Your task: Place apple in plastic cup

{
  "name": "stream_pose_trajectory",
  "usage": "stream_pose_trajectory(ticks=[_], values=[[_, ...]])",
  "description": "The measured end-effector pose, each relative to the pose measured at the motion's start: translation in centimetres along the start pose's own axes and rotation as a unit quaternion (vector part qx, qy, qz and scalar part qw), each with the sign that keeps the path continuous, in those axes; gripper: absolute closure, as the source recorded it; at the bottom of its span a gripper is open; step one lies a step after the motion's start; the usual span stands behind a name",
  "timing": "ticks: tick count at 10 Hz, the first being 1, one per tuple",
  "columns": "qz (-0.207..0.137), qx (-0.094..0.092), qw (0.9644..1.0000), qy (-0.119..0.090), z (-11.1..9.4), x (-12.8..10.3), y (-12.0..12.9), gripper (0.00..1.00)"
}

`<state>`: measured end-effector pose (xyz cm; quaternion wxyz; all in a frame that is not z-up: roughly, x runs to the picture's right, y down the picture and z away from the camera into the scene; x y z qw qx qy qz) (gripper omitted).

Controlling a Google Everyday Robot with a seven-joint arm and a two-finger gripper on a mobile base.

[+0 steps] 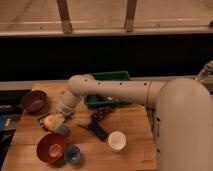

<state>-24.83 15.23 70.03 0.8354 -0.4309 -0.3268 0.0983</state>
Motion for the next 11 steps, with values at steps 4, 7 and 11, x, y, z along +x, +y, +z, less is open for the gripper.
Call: stream_pose_trajectory(ticks=[4, 7, 11], values=[[0.033, -0.018, 0.9993, 0.007, -0.5, 3.6, 5.3, 1.0], [0.054, -0.021, 0.9983, 0.005, -0.2, 5.0, 8.0, 1.0], [0.08, -0.019, 0.9966, 0.008, 0.0, 5.9, 11.2, 1.0]])
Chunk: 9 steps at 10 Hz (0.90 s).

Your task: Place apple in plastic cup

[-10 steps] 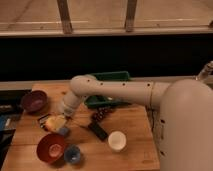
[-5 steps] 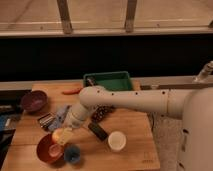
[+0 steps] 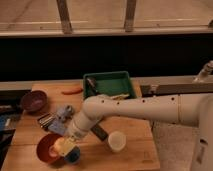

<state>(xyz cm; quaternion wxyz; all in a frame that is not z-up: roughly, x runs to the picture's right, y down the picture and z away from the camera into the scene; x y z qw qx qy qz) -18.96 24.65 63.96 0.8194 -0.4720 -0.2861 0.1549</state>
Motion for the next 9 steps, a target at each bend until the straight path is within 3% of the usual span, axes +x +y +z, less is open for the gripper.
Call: stream_pose_trajectory(ticks=[4, 9], values=[[0.025, 0.004, 0.9997, -0.002, 0.2, 1.4, 1.4, 1.0], [0.061, 0.018, 0.9978, -0.022, 0.7, 4.1, 2.3, 1.0]])
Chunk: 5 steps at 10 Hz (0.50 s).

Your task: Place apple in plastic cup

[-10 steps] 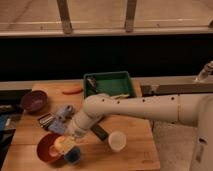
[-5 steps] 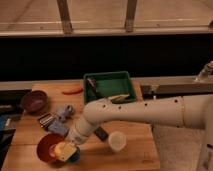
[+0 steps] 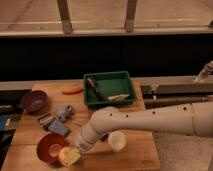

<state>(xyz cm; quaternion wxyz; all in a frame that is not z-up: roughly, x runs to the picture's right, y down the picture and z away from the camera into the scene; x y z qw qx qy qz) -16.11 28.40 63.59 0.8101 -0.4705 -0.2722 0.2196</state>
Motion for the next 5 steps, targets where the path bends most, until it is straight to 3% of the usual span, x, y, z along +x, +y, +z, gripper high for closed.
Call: stream_pose_trajectory(ticks=[5], values=[[0.006, 0.008, 0.9999, -0.009, -0.1, 0.6, -1.6, 0.99]])
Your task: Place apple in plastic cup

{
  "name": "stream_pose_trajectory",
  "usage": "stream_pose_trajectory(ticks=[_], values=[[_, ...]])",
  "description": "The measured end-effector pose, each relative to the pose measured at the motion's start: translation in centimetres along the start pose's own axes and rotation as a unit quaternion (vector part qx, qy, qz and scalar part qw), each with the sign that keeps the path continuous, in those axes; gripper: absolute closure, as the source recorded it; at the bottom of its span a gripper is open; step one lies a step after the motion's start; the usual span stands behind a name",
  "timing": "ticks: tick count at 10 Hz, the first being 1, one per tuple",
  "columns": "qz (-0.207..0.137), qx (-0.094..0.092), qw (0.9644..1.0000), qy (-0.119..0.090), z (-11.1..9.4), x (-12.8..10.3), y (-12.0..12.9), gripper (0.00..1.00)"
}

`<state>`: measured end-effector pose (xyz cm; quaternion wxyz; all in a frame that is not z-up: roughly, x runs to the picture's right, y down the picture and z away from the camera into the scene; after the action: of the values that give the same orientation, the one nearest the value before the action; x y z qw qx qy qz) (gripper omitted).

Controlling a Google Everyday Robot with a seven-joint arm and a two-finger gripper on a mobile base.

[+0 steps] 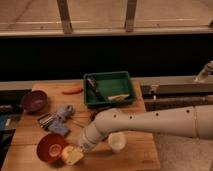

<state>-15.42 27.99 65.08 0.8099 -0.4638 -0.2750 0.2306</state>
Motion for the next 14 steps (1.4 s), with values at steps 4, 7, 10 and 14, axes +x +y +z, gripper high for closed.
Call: stream_pose_trajectory(ticks=[4, 7, 10, 14], values=[[-0.004, -0.001, 1.0, -0.001, 0.3, -0.2, -0.8, 0.65], [-0.006, 0.003, 1.0, 0.001, 0.1, -0.4, -1.1, 0.35], [-0.008, 0.004, 0.9999, 0.007, 0.1, -0.8, -1.3, 0.32], [-0.012, 0.004, 0.9999, 0.012, 0.1, -1.1, -1.5, 0.32]])
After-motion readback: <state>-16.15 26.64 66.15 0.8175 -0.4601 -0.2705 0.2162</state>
